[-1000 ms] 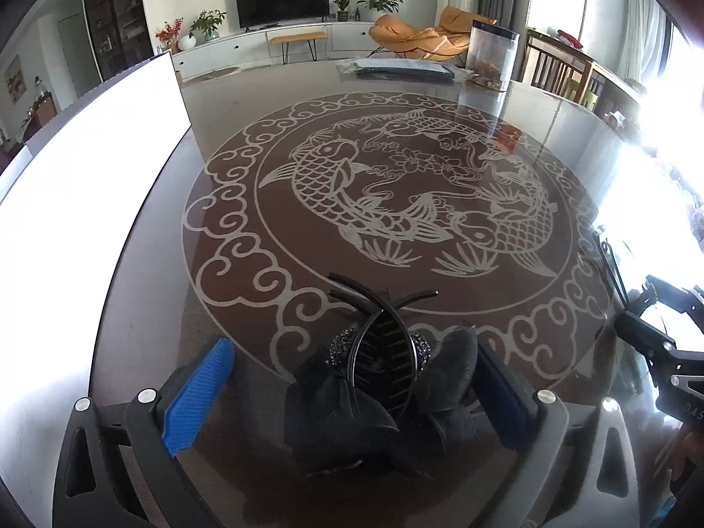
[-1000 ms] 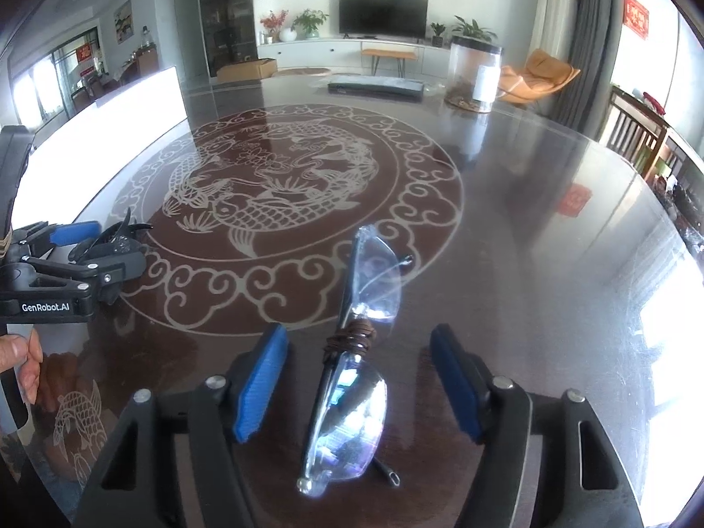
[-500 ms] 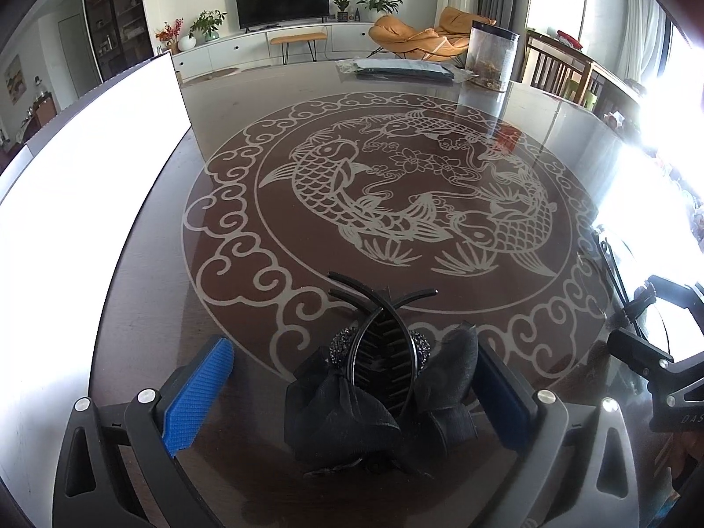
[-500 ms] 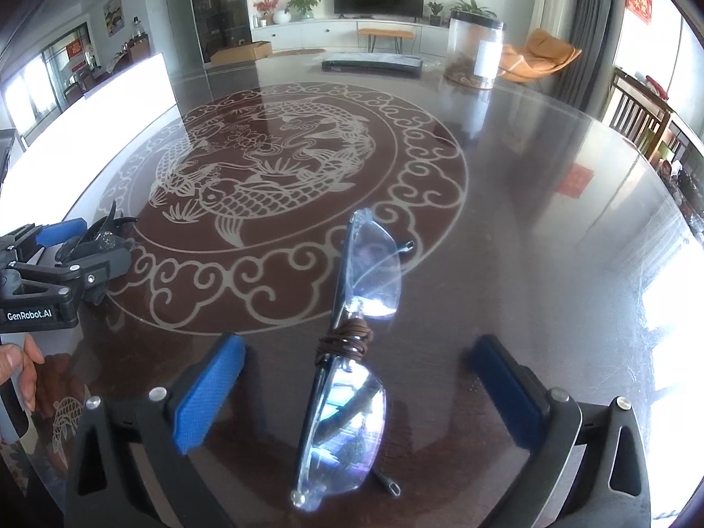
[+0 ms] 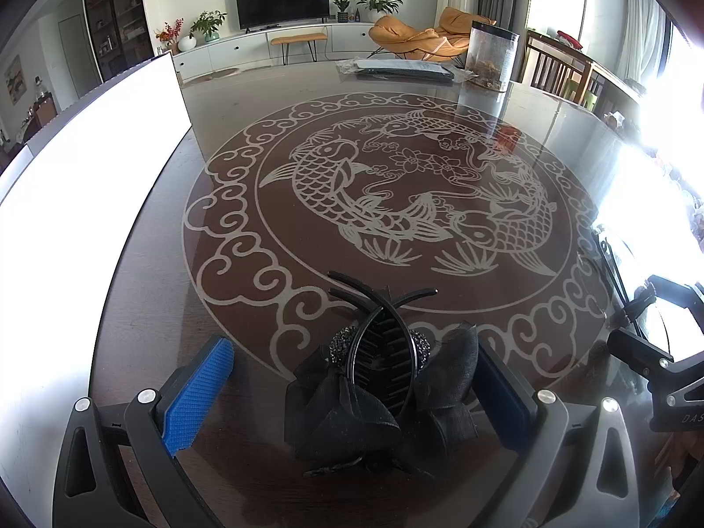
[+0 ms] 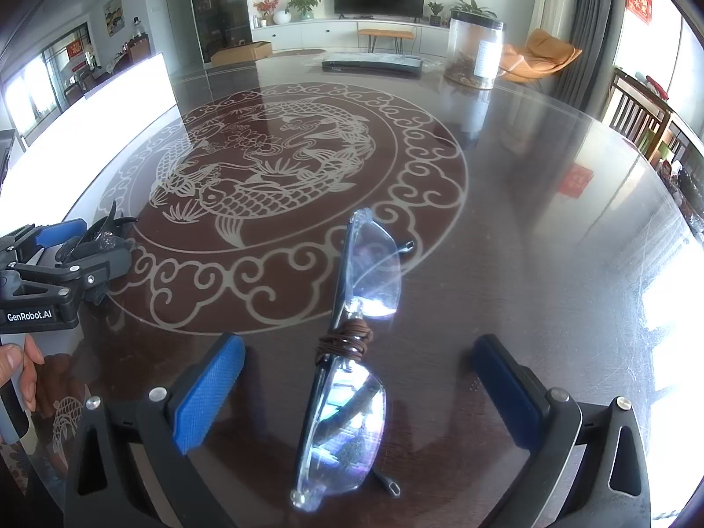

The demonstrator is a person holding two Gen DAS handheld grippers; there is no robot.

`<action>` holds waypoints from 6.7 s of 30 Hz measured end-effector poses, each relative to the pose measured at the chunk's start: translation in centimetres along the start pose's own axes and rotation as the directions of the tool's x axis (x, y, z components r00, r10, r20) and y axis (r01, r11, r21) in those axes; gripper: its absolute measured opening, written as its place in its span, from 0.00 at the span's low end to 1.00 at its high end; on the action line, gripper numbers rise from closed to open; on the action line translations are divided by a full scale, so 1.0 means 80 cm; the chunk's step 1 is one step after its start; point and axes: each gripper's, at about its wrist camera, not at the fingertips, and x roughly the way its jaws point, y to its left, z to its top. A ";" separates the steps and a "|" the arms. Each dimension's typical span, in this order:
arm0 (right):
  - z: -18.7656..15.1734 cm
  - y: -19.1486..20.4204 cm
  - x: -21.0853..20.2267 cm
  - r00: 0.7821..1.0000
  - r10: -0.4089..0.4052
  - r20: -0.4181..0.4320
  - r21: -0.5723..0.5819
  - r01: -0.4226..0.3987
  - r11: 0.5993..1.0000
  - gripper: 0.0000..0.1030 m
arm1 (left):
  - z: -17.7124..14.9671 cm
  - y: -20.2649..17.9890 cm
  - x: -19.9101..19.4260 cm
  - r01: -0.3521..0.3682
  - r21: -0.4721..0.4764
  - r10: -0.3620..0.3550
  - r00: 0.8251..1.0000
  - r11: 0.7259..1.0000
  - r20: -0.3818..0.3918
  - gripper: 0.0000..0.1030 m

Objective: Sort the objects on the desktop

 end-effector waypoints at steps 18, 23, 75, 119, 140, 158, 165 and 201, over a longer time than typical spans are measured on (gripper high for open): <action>0.000 0.000 0.000 1.000 -0.001 0.000 0.000 0.001 1.000 1.00 | 0.000 0.000 0.000 0.000 0.000 0.000 1.000 1.000 0.001 1.00; 0.000 0.000 0.000 1.000 -0.001 0.001 0.000 0.001 1.000 1.00 | 0.000 0.000 0.001 0.001 0.000 -0.001 1.000 1.000 0.000 1.00; 0.239 0.403 -0.169 0.862 0.506 -0.013 -0.425 -0.463 0.778 0.25 | -0.037 0.345 -0.255 -0.063 -0.266 0.087 0.993 0.962 0.080 0.32; 0.186 0.437 -0.132 0.916 0.395 -0.070 -0.561 -0.364 0.744 0.92 | -0.060 0.308 -0.278 -0.306 -0.414 0.362 0.930 0.857 0.062 0.91; 0.178 0.431 -0.127 0.923 0.376 -0.086 -0.571 -0.355 0.740 0.92 | -0.049 0.294 -0.314 -0.451 -0.463 0.537 0.841 0.763 0.063 1.00; 0.176 0.473 -0.130 0.933 0.279 -0.225 -0.563 -0.358 0.745 0.92 | -0.056 0.324 -0.320 -0.363 -0.568 0.339 0.928 0.739 -0.152 1.00; 0.176 0.483 -0.147 0.941 0.282 -0.188 -0.563 -0.339 0.754 0.92 | -0.063 0.327 -0.345 -0.396 -0.577 0.417 0.903 0.715 -0.103 1.00; 0.181 0.484 -0.160 0.932 0.340 -0.129 -0.533 -0.354 0.768 0.92 | -0.080 0.327 -0.369 -0.433 -0.580 0.491 0.869 0.690 -0.064 1.00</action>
